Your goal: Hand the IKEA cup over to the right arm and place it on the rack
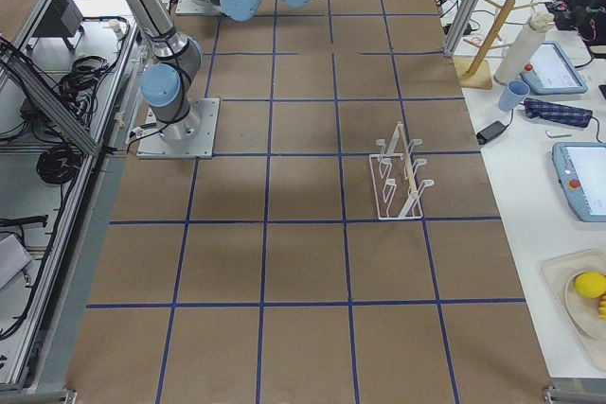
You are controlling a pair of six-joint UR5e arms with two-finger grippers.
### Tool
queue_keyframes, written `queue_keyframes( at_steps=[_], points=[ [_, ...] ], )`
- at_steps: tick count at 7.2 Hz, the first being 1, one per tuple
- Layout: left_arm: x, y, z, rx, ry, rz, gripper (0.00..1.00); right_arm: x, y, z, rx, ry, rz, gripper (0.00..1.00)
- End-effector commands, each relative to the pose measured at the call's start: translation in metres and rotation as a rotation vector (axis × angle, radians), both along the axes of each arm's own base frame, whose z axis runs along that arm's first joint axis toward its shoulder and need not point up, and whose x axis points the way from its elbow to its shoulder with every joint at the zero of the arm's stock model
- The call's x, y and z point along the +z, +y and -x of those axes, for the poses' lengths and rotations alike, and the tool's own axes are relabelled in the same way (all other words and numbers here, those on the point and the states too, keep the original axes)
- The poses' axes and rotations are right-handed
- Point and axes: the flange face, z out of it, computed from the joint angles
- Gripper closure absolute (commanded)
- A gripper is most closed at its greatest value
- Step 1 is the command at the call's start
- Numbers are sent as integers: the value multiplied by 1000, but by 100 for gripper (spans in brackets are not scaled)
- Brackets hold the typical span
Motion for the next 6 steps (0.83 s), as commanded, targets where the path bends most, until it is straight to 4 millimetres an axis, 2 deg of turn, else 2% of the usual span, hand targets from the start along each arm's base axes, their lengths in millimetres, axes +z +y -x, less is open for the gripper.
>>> queue_keyframes(
  at_steps=[1,2,4,5,6],
  points=[
    [3,-7,-5,12,-125,7,0,-2,-6,47,-32,173,-17,94],
    [-7,-10,-11,0,-264,37,0,6,-2,53,26,353,-23,94],
    [-27,-11,-27,-22,-552,40,0,33,7,70,142,785,2,94],
    [-38,-10,-39,-43,-745,40,0,44,15,78,170,953,3,94],
    [-45,-10,-49,-59,-922,53,0,47,15,85,181,1048,43,94]
  ],
)
